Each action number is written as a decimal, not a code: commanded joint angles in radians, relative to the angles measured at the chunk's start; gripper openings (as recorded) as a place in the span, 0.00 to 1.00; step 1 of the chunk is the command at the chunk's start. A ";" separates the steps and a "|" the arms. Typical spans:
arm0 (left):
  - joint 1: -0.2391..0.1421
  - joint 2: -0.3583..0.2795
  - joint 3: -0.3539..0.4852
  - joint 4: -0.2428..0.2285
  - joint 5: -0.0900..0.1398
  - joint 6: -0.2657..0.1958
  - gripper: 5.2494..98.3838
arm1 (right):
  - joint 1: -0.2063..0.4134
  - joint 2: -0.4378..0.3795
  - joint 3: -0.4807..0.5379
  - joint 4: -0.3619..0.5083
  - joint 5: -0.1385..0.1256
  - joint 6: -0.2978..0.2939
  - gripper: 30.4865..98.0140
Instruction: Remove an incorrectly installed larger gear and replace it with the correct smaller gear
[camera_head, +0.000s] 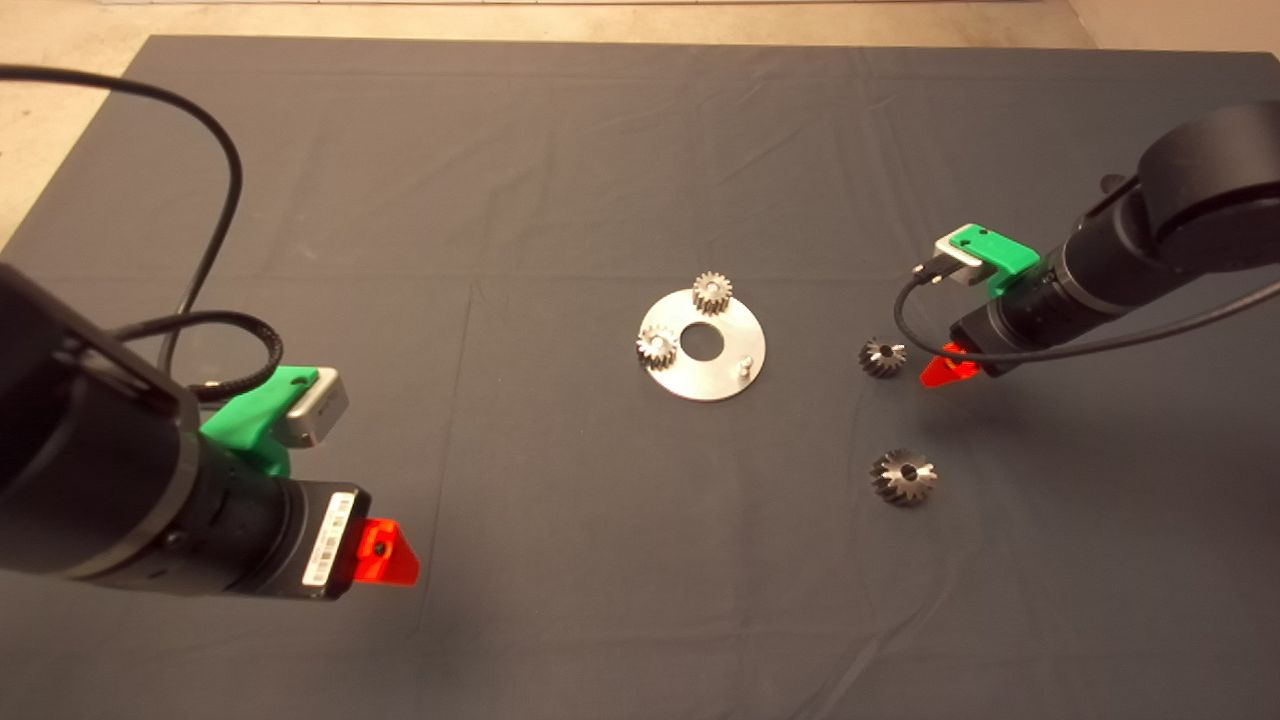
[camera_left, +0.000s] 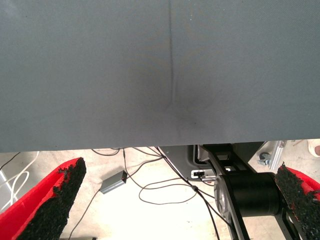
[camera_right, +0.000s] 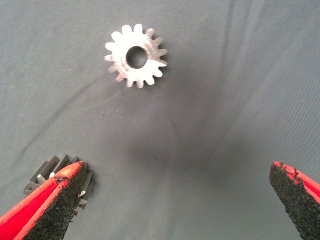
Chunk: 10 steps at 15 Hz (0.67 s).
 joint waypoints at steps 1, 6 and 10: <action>-0.007 0.001 0.011 -0.016 0.080 -0.003 1.00 | 0.011 0.003 -0.038 0.027 0.010 0.037 0.98; -0.006 0.000 0.011 -0.016 0.080 -0.005 1.00 | -0.017 0.003 -0.034 0.029 0.099 0.084 0.98; -0.006 0.000 0.011 -0.016 0.081 -0.005 1.00 | -0.039 0.006 -0.031 0.027 0.131 0.084 0.98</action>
